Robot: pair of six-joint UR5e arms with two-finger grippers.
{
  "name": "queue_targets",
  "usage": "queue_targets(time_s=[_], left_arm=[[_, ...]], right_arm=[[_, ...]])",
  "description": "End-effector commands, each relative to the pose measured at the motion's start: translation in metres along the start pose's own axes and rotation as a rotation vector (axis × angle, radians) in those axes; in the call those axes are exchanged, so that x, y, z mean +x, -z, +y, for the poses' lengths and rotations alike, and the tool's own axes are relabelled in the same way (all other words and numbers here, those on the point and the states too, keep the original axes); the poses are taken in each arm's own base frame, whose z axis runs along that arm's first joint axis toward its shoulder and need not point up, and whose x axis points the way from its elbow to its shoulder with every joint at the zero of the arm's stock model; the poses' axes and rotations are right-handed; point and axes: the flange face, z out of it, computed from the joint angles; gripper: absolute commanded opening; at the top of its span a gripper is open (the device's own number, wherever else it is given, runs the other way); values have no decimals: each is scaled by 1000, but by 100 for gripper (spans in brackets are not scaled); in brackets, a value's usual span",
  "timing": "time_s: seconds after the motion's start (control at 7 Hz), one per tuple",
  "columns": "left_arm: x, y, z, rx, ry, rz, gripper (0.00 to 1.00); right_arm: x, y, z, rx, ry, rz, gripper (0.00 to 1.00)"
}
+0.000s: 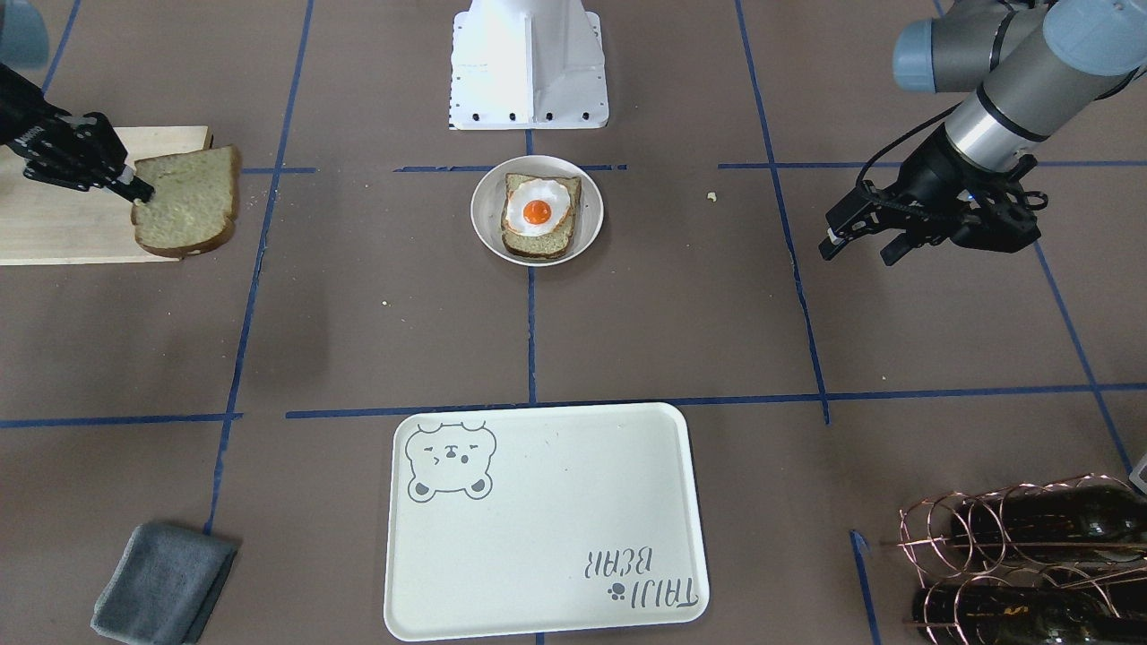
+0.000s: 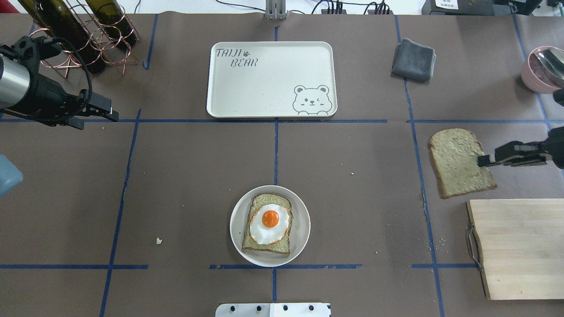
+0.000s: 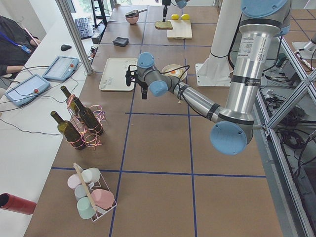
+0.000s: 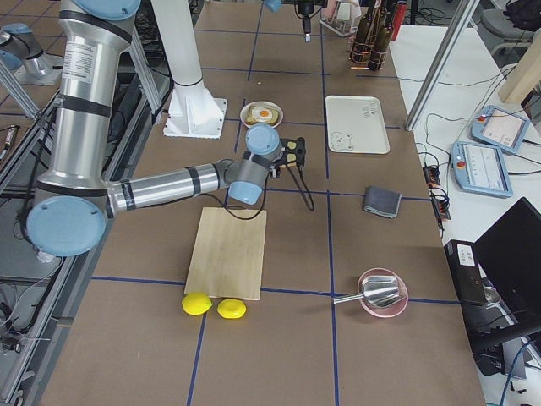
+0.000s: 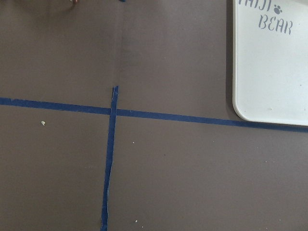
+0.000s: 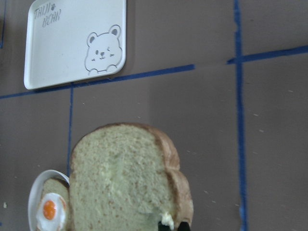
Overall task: Make sandwich and place on tray
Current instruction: 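Lift the bread slice with the right gripper and carry it over the plate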
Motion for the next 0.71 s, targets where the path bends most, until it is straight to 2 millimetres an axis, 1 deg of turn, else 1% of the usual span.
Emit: queue_targets(time_s=[0.0,0.14,0.29,0.43,0.57], left_arm=[[-3,-4,-2,-4,4,-5,100],[-5,-7,-4,-1,0,0,100],[-7,-9,-5,-3,3,-3,100],[-8,-10,-5,-4,4,-5,100],[-10,-12,-6,-5,5,-8,100]], right_arm=[[-123,-87,-16,-37,-28,28,0],[-144,-133,15,-29,-9,50,0],[-165,-179,58,-23,4,61,0],[-185,-210,91,-25,21,74,0],[-227,-236,112,-10,13,95,0]])
